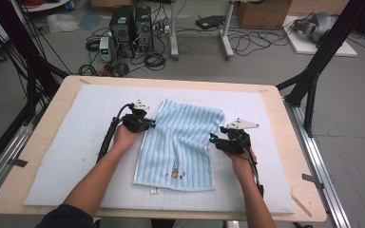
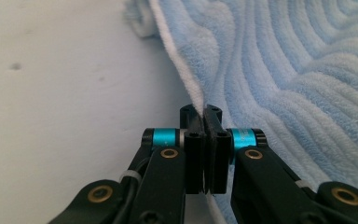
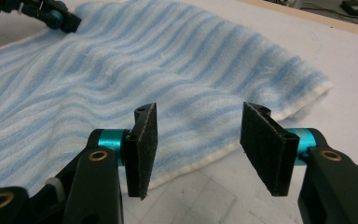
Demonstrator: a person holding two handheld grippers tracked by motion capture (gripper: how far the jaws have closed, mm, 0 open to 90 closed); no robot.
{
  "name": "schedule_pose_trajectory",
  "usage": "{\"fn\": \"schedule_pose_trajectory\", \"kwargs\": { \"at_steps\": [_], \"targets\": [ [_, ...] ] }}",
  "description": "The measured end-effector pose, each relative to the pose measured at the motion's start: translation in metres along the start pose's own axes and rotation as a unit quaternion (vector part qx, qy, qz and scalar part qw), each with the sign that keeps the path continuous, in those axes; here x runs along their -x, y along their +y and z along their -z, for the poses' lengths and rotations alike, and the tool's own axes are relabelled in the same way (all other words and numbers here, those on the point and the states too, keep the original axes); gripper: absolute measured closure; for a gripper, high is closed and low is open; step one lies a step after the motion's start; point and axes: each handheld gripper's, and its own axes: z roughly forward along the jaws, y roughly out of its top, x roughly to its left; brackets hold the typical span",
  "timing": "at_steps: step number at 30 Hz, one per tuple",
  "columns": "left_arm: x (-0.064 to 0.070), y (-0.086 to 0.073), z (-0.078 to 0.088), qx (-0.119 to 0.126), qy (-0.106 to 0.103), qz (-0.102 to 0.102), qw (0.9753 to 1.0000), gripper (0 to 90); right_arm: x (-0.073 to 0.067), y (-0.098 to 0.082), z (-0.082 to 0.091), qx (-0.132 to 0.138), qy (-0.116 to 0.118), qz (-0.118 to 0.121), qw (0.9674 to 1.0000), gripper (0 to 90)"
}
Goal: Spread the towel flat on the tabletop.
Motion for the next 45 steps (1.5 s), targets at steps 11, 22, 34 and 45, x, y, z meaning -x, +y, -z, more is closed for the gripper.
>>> {"fn": "schedule_pose_trajectory", "kwargs": {
  "at_steps": [11,22,34,45],
  "targets": [
    [-0.051,-0.014,0.03,0.007,0.072,0.067,0.9951,87.7,-0.022,0.007,-0.013,-0.003,0.025,0.019,0.9995,46.1],
    [-0.06,-0.037,0.042,0.041,0.051,0.112,0.9916,49.7,-0.043,0.018,-0.038,-0.007,0.052,0.025,0.9983,54.0],
    [-0.051,-0.05,0.067,0.076,0.038,0.1,0.9913,44.3,-0.054,0.03,-0.094,-0.07,0.048,0.071,0.9939,86.3],
    [-0.038,-0.057,0.07,0.067,0.018,0.088,0.9937,44.3,-0.015,0.034,-0.1,-0.065,-0.11,0.044,0.9908,85.4]
  ]
}}
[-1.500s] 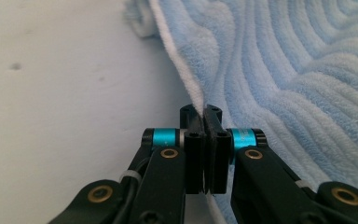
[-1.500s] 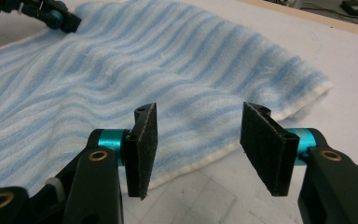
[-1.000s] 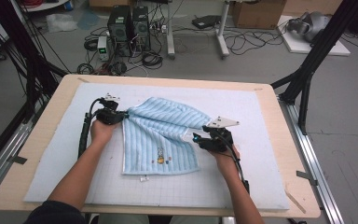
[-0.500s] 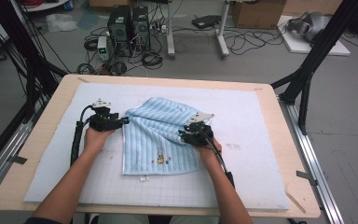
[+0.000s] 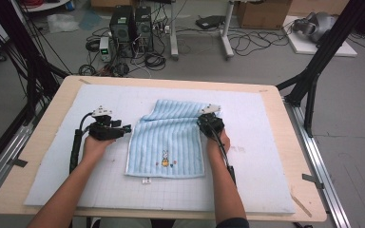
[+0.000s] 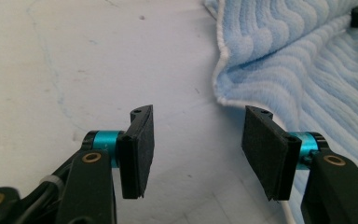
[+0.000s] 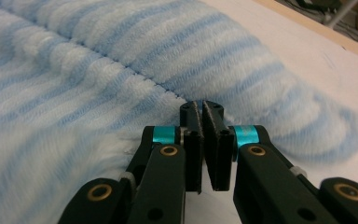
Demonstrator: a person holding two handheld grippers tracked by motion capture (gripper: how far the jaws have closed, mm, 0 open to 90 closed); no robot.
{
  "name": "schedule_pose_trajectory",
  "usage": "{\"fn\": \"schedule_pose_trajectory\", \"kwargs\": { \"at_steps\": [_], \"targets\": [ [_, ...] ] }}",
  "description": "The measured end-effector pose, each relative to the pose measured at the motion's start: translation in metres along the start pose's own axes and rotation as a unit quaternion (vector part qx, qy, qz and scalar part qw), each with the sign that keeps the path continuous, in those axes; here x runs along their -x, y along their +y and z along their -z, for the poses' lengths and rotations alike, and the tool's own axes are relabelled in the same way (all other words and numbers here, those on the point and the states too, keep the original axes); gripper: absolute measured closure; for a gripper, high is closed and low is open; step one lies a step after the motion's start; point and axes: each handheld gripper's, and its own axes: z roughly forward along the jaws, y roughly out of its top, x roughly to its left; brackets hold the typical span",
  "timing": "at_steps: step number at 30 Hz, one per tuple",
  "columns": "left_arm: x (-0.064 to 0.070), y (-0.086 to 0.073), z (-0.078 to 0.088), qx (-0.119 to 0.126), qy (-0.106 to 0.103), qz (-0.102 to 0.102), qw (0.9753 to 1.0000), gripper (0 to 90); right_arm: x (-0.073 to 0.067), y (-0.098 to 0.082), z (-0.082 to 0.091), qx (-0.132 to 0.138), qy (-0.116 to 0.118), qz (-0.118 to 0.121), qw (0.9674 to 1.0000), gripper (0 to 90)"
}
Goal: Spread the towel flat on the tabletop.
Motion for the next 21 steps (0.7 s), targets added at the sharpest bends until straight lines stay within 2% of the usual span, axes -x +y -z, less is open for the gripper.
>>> {"fn": "schedule_pose_trajectory", "kwargs": {
  "at_steps": [3,6,12,13,15,17,21],
  "targets": [
    [0.005,-0.003,0.001,-0.001,-0.008,-0.006,0.9999,44.3,0.006,-0.001,0.004,0.008,0.012,-0.022,0.9997,75.3],
    [0.009,-0.006,0.004,-0.003,-0.013,-0.011,0.9998,43.9,0.007,0.0,0.016,0.032,0.025,-0.035,0.9986,65.5],
    [0.019,-0.011,0.014,0.004,-0.029,-0.023,0.9993,43.0,0.006,-0.011,0.049,0.051,0.047,-0.026,0.9973,53.8],
    [0.02,-0.012,0.016,0.007,-0.031,-0.025,0.9992,43.1,0.006,-0.013,0.055,0.045,0.052,-0.027,0.9973,52.8],
    [0.023,-0.015,0.019,0.011,-0.038,-0.031,0.9987,44.7,0.005,-0.02,0.067,0.059,0.054,-0.019,0.9966,52.9],
    [0.027,-0.019,0.022,0.013,-0.042,-0.033,0.9985,45.0,0.006,-0.028,0.079,0.062,0.057,-0.02,0.9962,52.2],
    [0.035,-0.026,0.029,0.014,-0.051,-0.038,0.9979,44.6,0.005,-0.044,0.1,0.074,0.09,-0.037,0.9924,50.3]
  ]
}}
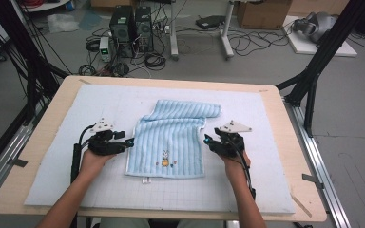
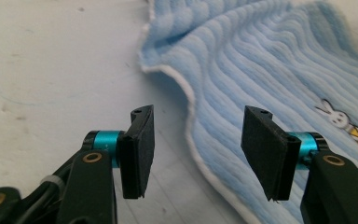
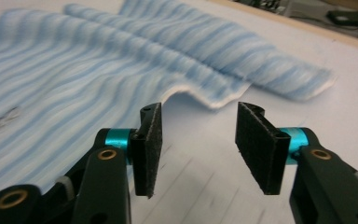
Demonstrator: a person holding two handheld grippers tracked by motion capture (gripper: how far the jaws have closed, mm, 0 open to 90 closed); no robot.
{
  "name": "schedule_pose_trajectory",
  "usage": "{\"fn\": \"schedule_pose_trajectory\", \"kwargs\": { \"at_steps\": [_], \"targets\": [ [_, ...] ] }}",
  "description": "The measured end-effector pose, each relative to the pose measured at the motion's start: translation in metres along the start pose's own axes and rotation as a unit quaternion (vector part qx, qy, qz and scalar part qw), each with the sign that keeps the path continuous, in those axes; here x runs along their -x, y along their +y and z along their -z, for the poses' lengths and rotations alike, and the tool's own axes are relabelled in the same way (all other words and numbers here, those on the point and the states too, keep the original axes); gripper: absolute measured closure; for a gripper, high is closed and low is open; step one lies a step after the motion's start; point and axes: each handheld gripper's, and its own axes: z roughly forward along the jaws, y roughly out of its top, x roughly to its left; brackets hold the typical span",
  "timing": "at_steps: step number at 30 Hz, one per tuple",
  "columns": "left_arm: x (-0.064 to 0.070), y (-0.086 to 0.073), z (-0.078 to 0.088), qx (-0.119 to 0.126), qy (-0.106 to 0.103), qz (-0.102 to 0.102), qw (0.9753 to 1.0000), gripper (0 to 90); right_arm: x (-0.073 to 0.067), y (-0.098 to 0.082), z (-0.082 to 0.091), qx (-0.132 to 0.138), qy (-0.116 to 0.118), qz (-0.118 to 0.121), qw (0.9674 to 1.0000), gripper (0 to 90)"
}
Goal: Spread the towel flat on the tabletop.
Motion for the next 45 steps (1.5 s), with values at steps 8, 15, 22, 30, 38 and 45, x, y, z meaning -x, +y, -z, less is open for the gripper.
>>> {"fn": "schedule_pose_trajectory", "kwargs": {
  "at_steps": [8,15,22,30,38,45],
  "targets": [
    [0.026,-0.016,0.014,0.004,-0.03,-0.032,0.999,47.8,-0.028,-0.029,0.024,-0.014,0.061,0.007,0.998,50.1],
    [0.044,-0.027,0.021,-0.029,-0.064,-0.04,0.9967,46.3,-0.051,-0.039,0.027,-0.038,0.093,0.009,0.9949,50.8],
    [0.058,-0.03,0.014,-0.067,-0.066,-0.065,0.9935,42.5,-0.071,-0.041,0.015,-0.084,0.121,0.049,0.9879,60.2],
    [0.059,-0.033,0.019,-0.073,-0.079,-0.073,0.9915,85.2,-0.065,-0.042,0.019,-0.09,0.147,0.039,0.9842,85.1],
    [0.073,-0.041,0.029,-0.086,-0.141,-0.065,0.9842,86.0,-0.062,-0.05,0.038,-0.105,0.182,0.048,0.9765,86.3],
    [0.087,-0.047,0.03,-0.082,-0.205,-0.07,0.9728,83.5,-0.057,-0.067,0.07,-0.115,0.201,0.054,0.9713,86.1]
  ]
}}
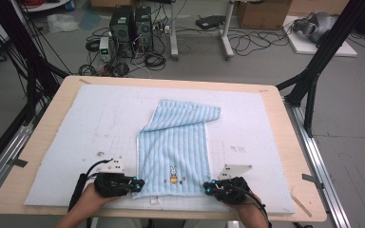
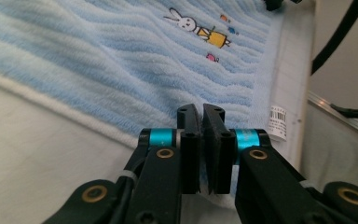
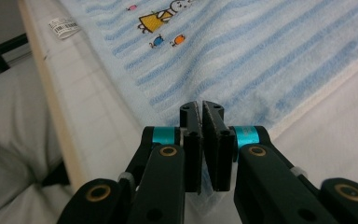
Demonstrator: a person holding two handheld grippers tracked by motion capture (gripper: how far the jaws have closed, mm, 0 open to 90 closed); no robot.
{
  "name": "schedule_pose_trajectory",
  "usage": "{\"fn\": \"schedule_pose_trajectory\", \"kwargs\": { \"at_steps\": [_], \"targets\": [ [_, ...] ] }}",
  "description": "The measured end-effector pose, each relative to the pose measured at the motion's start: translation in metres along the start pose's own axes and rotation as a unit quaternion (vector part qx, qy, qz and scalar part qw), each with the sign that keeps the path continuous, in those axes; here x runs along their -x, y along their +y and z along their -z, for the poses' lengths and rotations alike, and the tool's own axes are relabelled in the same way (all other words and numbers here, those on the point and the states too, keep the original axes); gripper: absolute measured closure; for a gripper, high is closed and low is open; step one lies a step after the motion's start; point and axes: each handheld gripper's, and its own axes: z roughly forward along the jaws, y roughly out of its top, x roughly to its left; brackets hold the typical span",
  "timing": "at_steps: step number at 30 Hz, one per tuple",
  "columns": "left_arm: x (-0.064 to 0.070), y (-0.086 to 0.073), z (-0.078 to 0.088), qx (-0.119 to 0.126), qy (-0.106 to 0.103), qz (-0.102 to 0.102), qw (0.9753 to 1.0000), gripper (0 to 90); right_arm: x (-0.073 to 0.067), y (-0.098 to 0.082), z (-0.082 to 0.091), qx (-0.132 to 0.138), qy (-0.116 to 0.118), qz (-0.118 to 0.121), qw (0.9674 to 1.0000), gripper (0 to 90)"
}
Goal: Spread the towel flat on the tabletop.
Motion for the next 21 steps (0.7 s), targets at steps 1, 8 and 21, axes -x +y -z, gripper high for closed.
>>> {"fn": "schedule_pose_trajectory", "kwargs": {
  "at_steps": [1,8,21],
  "targets": [
    [0.0,0.001,0.0,0.008,0.0,0.003,1.0,79.4,0.0,-0.003,0.004,0.004,-0.001,-0.001,1.0,84.7],
    [-0.012,0.013,0.009,0.083,0.084,0.024,0.9927,52.2,0.007,0.007,0.005,0.057,-0.018,-0.024,0.9979,61.1],
    [-0.053,0.027,0.029,0.131,0.188,0.05,0.9722,46.6,-0.013,0.067,-0.059,0.05,0.017,0.048,0.9974,56.4]
  ]
}}
